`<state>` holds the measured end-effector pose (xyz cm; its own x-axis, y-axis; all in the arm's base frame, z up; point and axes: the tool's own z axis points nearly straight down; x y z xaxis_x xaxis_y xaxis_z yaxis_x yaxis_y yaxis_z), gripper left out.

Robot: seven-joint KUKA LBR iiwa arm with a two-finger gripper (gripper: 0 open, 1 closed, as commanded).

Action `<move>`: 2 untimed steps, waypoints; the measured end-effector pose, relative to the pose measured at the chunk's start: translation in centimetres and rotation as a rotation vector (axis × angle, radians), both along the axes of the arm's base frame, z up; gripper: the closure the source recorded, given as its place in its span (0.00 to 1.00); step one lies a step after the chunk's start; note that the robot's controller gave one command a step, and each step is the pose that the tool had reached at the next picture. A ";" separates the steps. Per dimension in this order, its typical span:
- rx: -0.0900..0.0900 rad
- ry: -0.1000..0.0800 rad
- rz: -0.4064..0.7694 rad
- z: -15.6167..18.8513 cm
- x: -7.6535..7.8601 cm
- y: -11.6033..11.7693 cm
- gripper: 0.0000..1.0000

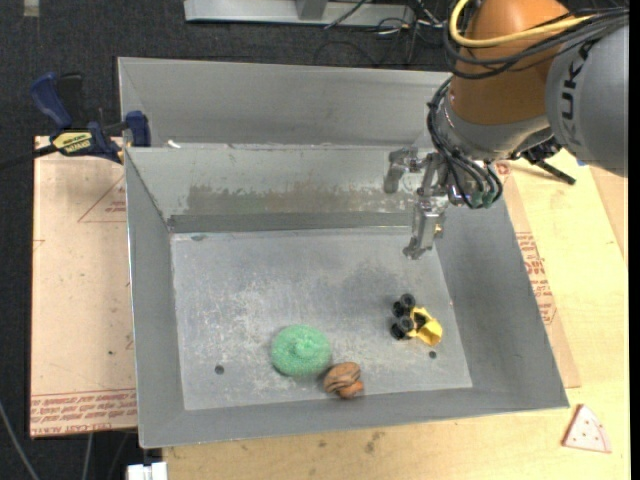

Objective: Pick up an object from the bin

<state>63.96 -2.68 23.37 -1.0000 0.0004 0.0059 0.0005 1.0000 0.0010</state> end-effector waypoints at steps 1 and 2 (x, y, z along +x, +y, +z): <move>0.000 -0.008 0.000 0.5 0.1 0.0 0.00; 0.000 -0.011 -0.053 -5.6 -4.3 -1.8 0.00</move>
Offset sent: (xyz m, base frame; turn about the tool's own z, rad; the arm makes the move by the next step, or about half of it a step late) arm -0.0794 -0.0335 -0.1063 0.1009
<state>59.68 -4.44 17.82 -0.9985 0.0537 -0.0053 0.0537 0.9986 0.0014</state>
